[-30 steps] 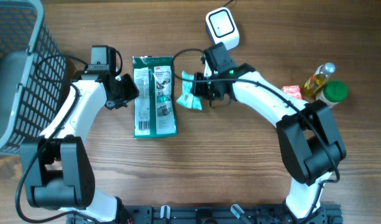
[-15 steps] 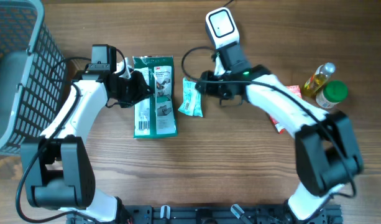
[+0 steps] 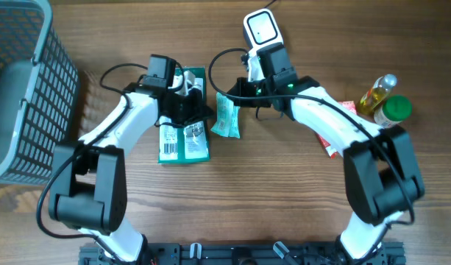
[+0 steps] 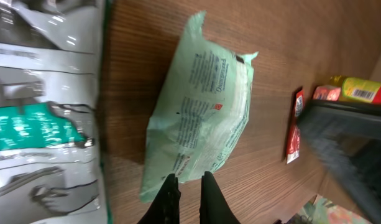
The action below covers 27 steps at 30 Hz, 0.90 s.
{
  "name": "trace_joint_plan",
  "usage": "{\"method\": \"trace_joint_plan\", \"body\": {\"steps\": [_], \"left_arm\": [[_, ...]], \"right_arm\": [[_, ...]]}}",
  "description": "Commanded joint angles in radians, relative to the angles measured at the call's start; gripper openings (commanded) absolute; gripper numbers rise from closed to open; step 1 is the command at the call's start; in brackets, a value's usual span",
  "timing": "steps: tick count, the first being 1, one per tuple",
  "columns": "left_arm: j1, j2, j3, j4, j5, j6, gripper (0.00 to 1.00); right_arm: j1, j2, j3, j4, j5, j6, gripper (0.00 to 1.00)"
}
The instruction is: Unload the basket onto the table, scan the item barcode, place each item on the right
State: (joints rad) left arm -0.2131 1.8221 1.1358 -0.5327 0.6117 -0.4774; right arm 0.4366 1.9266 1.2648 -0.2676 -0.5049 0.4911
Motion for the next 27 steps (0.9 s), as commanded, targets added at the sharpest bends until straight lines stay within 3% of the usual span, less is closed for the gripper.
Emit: {"method": "trace_joint_plan", "body": {"steps": [1,11,20,27], "left_arm": [[-0.031,0.023,-0.009,0.019,0.016,-0.020,0.04],[-0.090,0.075,-0.009,0.057,-0.053,-0.063,0.04],[-0.097,0.108,-0.009,0.043,-0.259,-0.064,0.04],[-0.098,0.108,-0.011,0.013,-0.310,-0.063,0.04]], "right_arm": [[0.003,0.087,0.009,0.000,-0.056,-0.019,0.04],[0.002,0.150,0.005,-0.006,-0.055,-0.018,0.04],[0.002,0.150,0.005,-0.055,0.032,-0.019,0.04],[0.002,0.150,0.005,-0.089,0.072,-0.020,0.05]]}}
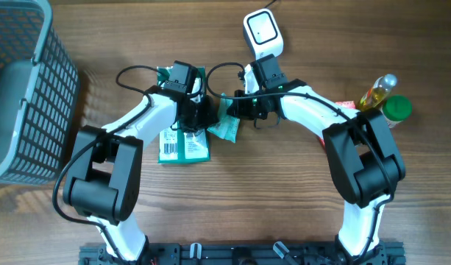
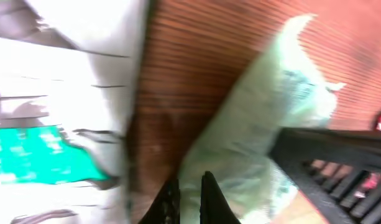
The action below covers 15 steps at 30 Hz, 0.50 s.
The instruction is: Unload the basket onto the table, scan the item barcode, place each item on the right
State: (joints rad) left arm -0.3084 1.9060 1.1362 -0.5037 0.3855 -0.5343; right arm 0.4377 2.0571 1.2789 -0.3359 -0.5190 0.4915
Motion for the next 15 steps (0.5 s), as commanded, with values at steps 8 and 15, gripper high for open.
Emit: {"method": "trace_joint_plan", "body": {"steps": [8,15], "left_arm": [[0.005,-0.010,0.011,-0.036,-0.088,-0.006,0.04],[0.004,-0.108,0.044,-0.032,-0.088,-0.006,0.04]], "right_arm": [[0.001,-0.026,0.039,-0.021,0.074,-0.056,0.14],[0.001,-0.126,0.062,-0.016,0.077,-0.072,0.20]]}}
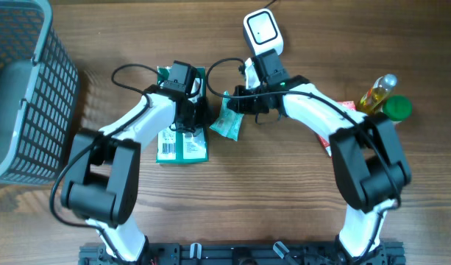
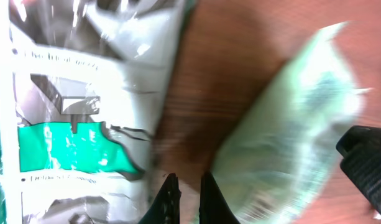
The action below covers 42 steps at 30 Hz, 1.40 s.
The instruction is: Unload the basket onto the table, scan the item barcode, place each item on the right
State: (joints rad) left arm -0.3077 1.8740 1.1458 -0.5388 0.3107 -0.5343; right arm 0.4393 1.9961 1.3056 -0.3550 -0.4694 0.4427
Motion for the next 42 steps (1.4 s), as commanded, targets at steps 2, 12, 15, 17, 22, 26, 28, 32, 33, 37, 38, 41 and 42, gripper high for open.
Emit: {"method": "trace_joint_plan", "body": {"steps": [2,12,15,17,22,26,28,32,33,37,38,41,42], "left_arm": [[0.003,-0.074,0.034,-0.002,-0.013,-0.006,0.04],[-0.055,-0.054,0.032,-0.087,-0.013,-0.006,0.04],[-0.095,-0.053,0.029,-0.085,-0.052,-0.030,0.04],[-0.128,-0.051,0.029,-0.086,-0.127,-0.086,0.04],[-0.181,-0.031,0.029,-0.078,-0.201,-0.111,0.05],[-0.206,0.007,0.023,-0.053,-0.229,-0.111,0.05],[-0.206,0.027,0.019,-0.045,-0.231,-0.111,0.04],[-0.191,0.040,0.019,-0.053,-0.240,-0.109,0.04],[-0.184,0.039,0.019,-0.054,-0.241,-0.109,0.04],[-0.148,0.034,0.020,-0.069,-0.240,-0.107,0.04],[-0.140,0.028,0.020,-0.074,-0.237,-0.101,0.04],[-0.119,-0.008,0.020,-0.079,-0.237,-0.099,0.04],[-0.112,-0.024,0.020,-0.076,-0.237,-0.099,0.04]], "right_arm": [[0.000,-0.056,0.028,0.013,0.035,-0.024,0.21],[0.008,0.010,0.022,-0.037,0.108,-0.021,0.20],[0.011,0.026,0.017,-0.050,0.116,-0.021,0.20],[0.012,0.032,0.014,-0.051,0.117,-0.021,0.21],[0.012,0.042,0.014,-0.059,0.137,-0.022,0.21],[0.013,0.043,0.010,-0.060,0.141,-0.024,0.21],[0.013,0.043,0.010,-0.071,0.148,-0.023,0.21],[0.013,0.043,0.010,-0.115,0.188,-0.021,0.21],[0.013,0.043,0.010,-0.126,0.193,-0.020,0.21],[0.013,0.043,0.010,-0.152,0.193,-0.021,0.25],[0.013,0.043,0.011,-0.151,0.192,-0.020,0.25],[0.012,0.035,0.013,-0.145,0.159,-0.021,0.28],[0.012,0.029,0.017,-0.145,0.154,-0.021,0.29]]}}
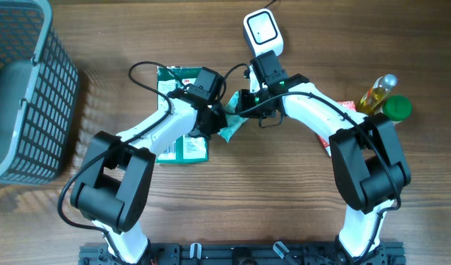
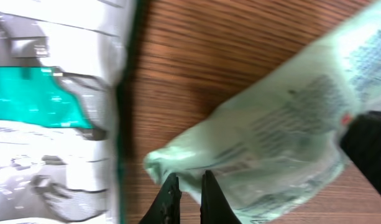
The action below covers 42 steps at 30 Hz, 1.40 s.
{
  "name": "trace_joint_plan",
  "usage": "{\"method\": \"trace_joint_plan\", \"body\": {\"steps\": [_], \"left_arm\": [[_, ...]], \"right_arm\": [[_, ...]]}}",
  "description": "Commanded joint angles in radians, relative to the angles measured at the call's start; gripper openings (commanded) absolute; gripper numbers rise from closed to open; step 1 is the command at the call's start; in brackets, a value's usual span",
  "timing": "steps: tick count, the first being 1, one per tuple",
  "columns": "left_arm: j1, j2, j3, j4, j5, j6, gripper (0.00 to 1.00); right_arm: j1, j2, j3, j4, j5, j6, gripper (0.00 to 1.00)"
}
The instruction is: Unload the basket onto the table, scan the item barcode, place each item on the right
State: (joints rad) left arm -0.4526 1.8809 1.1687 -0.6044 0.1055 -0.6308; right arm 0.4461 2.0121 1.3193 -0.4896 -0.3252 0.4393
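Observation:
A pale green printed packet [image 1: 231,129] lies tilted on the wooden table, filling the right of the left wrist view [image 2: 283,130]. My left gripper [image 1: 216,124] is shut, its fingertips [image 2: 189,186] at the packet's lower left corner, touching or just over its edge. My right gripper [image 1: 243,107] is over the packet's upper end and shows as a black shape [image 2: 367,146] across its right end; its jaws are hidden. A white scanner [image 1: 262,29] stands at the back, behind the right wrist.
A green and white pouch [image 1: 185,147] lies flat left of the packet [image 2: 47,106]. A grey mesh basket [image 1: 23,88] fills the far left. An oil bottle [image 1: 378,92], a green-lidded jar [image 1: 394,109] and a red packet [image 1: 335,143] sit at the right.
My left gripper has moved right, off the green and white pouch to the packet's lower left corner. The packet now lies more tilted, its lower end toward the left gripper. The right gripper stays on it.
The packet first lay nearly upright between both arms, my left gripper shut above the pouch and the right beside the packet's top. Then both grippers were at the packet. The left then stood back over the pouch, and now is at the packet's corner, the packet tilted.

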Motion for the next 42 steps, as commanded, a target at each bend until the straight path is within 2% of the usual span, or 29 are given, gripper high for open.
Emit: {"method": "trace_joint_plan", "body": {"steps": [1,8,11,13,19,21,26,33,35,37,42], "left_arm": [[0.042,-0.049,-0.003,-0.005,-0.032,-0.002,0.04],[0.112,-0.166,-0.003,0.002,0.014,-0.002,0.09],[0.130,-0.184,-0.003,0.005,0.017,-0.003,0.09],[0.137,-0.183,-0.003,0.005,0.017,-0.005,0.04],[0.129,-0.179,-0.006,-0.002,0.017,-0.006,0.05],[0.122,-0.174,-0.008,0.005,0.017,-0.006,0.05],[0.097,-0.126,-0.009,0.033,0.020,-0.011,0.05],[0.091,-0.091,-0.009,0.070,0.029,-0.010,0.07],[0.098,-0.091,-0.009,0.070,0.032,-0.010,0.08],[0.103,-0.091,-0.009,0.062,0.032,-0.009,0.08],[0.102,-0.091,-0.009,0.063,0.032,-0.005,0.09]], "right_arm": [[0.005,0.003,0.009,-0.014,0.011,-0.018,0.30],[0.005,-0.137,0.021,-0.001,0.011,-0.024,0.35],[0.004,-0.171,0.021,0.014,0.015,-0.066,0.38],[0.000,-0.172,0.021,0.021,0.015,-0.098,0.41],[-0.009,-0.158,0.009,0.001,0.121,-0.095,0.43],[-0.009,-0.146,0.009,0.005,0.120,-0.096,0.46],[-0.014,-0.100,0.009,0.024,0.122,-0.095,0.47],[-0.014,-0.008,0.009,0.003,0.010,-0.092,0.38],[-0.014,0.009,0.008,-0.052,0.013,-0.060,0.31],[-0.013,0.010,0.008,-0.152,0.010,-0.008,0.18],[-0.014,-0.010,0.008,-0.312,0.010,-0.002,0.18]]}}
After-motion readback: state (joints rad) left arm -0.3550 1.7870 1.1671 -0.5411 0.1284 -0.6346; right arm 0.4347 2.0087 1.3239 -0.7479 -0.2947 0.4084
